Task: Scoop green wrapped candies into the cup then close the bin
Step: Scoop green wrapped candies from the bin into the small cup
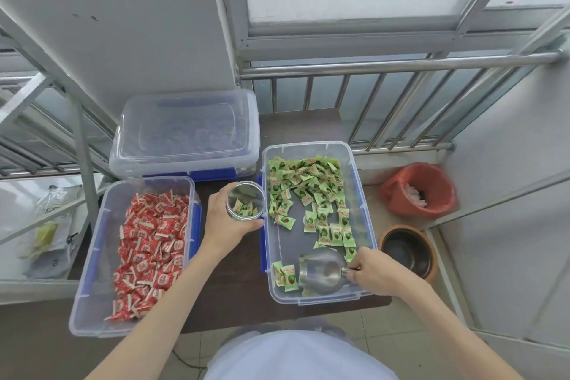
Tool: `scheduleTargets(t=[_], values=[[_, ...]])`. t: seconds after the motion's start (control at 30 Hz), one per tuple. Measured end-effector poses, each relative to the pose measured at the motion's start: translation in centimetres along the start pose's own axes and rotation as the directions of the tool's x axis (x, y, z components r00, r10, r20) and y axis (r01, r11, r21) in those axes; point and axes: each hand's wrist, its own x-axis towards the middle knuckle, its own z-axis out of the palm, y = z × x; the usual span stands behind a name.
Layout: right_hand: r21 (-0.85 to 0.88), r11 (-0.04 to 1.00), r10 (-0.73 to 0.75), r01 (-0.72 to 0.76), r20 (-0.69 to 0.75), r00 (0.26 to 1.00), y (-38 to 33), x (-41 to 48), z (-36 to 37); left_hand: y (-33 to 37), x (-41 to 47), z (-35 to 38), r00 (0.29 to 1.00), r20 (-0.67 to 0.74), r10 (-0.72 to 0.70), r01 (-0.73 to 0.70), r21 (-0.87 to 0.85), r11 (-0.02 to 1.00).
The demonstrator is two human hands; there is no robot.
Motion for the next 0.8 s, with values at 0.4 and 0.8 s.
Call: scheduleTargets(t=[0.4, 0.8], values=[[0.32, 0.913, 0.31, -0.251, -0.147, 0.939, 1.0, -2.2, 2.7, 0.8, -2.1, 3.0, 0.976, -0.165, -0.144, 0.138, -0.05, 0.989], [0.676, 0.732, 0.346, -0.084, -0.263, 0.901, -3.3, 7.0, 1.7, 0.8, -2.0, 3.0, 0.978, -0.144, -0.151, 0.147, -0.043, 0.988]])
